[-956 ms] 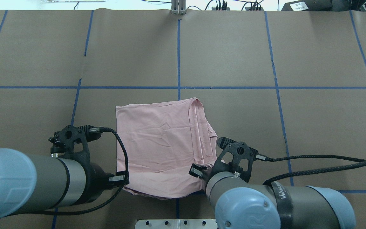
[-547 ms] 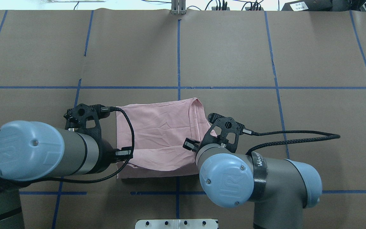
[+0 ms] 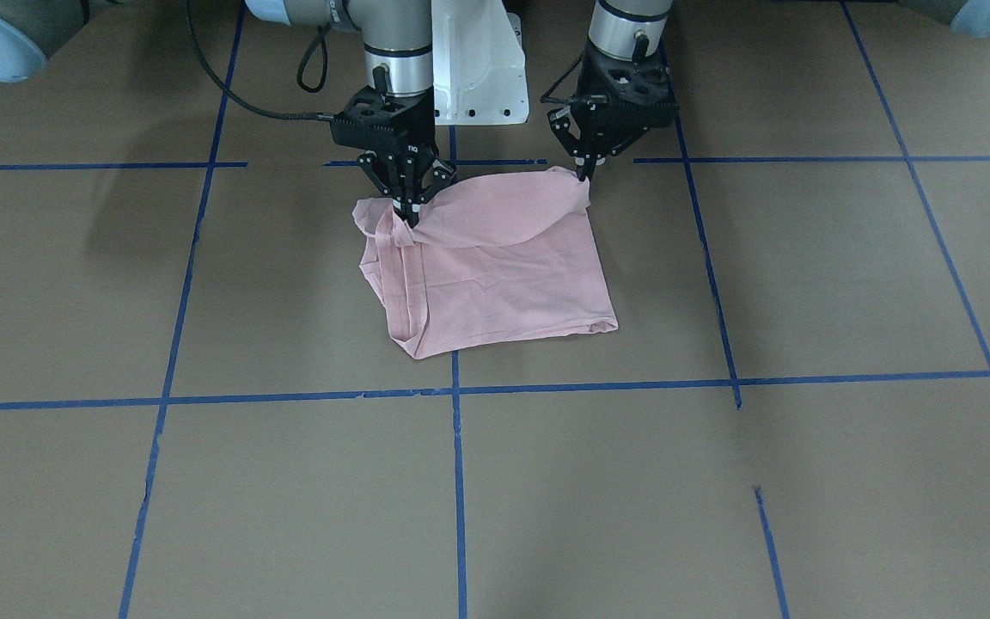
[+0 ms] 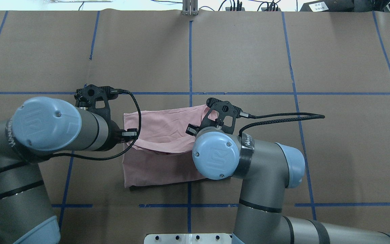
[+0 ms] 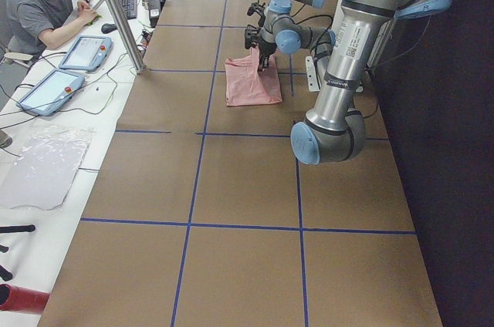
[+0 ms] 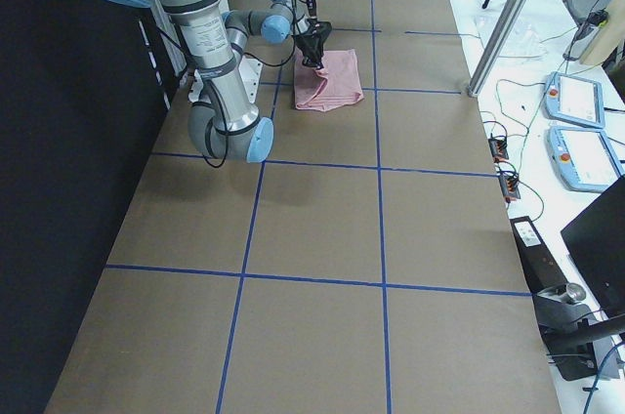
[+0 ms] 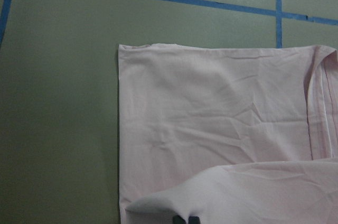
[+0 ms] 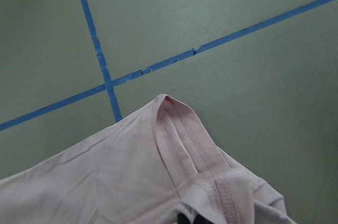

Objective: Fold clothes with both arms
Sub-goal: 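Release the shirt and raise both grippers away from it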

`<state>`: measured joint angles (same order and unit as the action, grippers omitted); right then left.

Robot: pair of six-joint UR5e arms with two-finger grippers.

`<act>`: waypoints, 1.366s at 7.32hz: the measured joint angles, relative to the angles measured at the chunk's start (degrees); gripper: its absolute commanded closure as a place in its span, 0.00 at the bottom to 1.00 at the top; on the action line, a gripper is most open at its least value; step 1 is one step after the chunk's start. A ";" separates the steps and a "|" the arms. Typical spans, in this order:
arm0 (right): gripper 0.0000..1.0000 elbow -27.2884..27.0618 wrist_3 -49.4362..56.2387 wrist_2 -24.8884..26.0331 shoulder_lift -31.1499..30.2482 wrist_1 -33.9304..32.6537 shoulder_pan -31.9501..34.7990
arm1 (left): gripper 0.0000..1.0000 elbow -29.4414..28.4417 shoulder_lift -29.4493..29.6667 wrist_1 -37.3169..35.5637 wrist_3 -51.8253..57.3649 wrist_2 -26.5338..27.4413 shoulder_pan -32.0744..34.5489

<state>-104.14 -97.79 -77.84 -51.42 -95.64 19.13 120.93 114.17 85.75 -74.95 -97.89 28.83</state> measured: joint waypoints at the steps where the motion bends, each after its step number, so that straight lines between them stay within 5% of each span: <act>1: 0.00 6.98 3.44 -2.26 2.58 4.20 3.08 | 0.00 -4.67 0.54 2.97 3.99 -0.09 3.46; 3: 0.00 25.11 12.82 -6.94 9.47 13.88 10.11 | 0.00 -19.00 3.22 12.83 14.86 -0.51 10.68; 4: 0.00 30.08 17.07 -9.79 11.37 16.63 13.06 | 0.00 -24.09 3.84 17.26 19.77 -1.64 13.73; 6: 0.00 32.86 21.75 -14.83 12.63 18.07 16.53 | 0.00 -27.09 4.16 20.64 24.19 -4.46 16.16; 10: 0.00 32.38 28.86 -23.49 12.31 16.20 21.06 | 0.00 -23.76 3.32 20.53 25.93 -7.29 16.90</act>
<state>-71.76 -68.93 -101.33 -39.11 -79.45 40.18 97.17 117.49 106.28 -49.02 -105.18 45.73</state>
